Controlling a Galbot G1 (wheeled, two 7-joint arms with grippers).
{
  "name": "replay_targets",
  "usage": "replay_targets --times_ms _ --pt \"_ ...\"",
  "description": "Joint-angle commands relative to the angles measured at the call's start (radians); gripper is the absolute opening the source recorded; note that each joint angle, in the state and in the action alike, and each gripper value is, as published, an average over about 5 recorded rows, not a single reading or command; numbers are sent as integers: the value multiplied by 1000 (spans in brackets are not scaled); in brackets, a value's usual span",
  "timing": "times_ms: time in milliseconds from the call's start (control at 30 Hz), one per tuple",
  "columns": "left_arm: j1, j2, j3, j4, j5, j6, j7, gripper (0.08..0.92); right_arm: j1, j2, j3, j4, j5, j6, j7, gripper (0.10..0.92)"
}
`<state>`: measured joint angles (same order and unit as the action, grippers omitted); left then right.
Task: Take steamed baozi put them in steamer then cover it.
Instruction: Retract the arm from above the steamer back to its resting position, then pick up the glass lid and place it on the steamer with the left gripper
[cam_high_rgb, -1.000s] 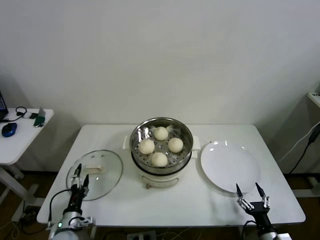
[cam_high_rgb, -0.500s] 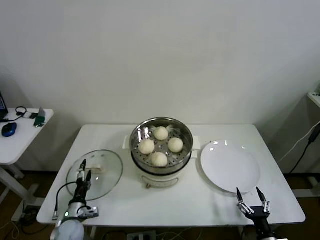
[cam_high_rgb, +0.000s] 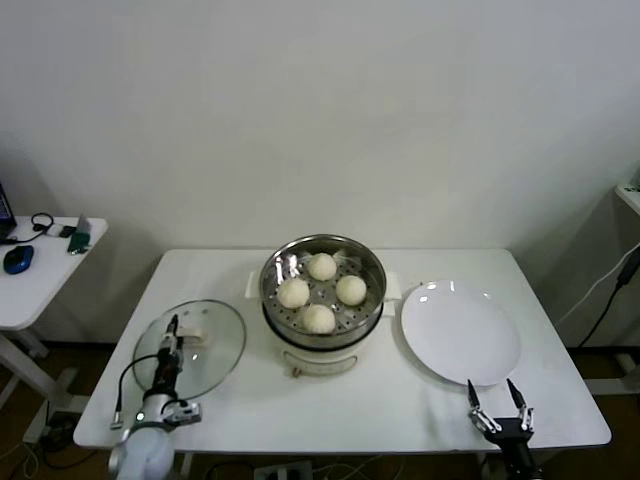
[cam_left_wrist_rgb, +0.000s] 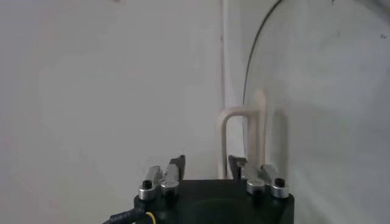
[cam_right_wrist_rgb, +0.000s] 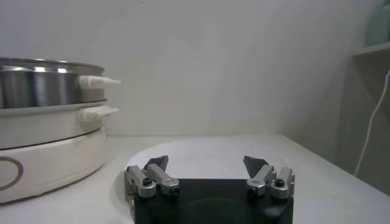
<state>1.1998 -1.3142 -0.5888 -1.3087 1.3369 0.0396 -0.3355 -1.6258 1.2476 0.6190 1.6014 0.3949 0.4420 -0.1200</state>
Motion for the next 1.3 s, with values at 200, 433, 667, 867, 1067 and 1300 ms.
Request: replay_targets --times_ms 200,433,667,867,1067,1300 --pt "-10 -1 2 12 -2 2 -6 316 0 11 0 10 -17 -2 0 823" --pt "1 47 2 -96 -94 14 -9 150 2 15 1 14 -35 -7 10 823" --pt "62 209 16 -373 -340 168 106 140 9 30 16 41 -96 -56 73 823" --pt "76 380 25 -601 -478 374 288 140 8 27 19 77 -107 -91 81 823" --pt "-20 436 167 -724 -517 506 348 140 5 27 12 99 -118 -102 79 823" --pt "-223 395 465 -763 -477 677 414 140 16 30 8 95 -127 -93 77 823"
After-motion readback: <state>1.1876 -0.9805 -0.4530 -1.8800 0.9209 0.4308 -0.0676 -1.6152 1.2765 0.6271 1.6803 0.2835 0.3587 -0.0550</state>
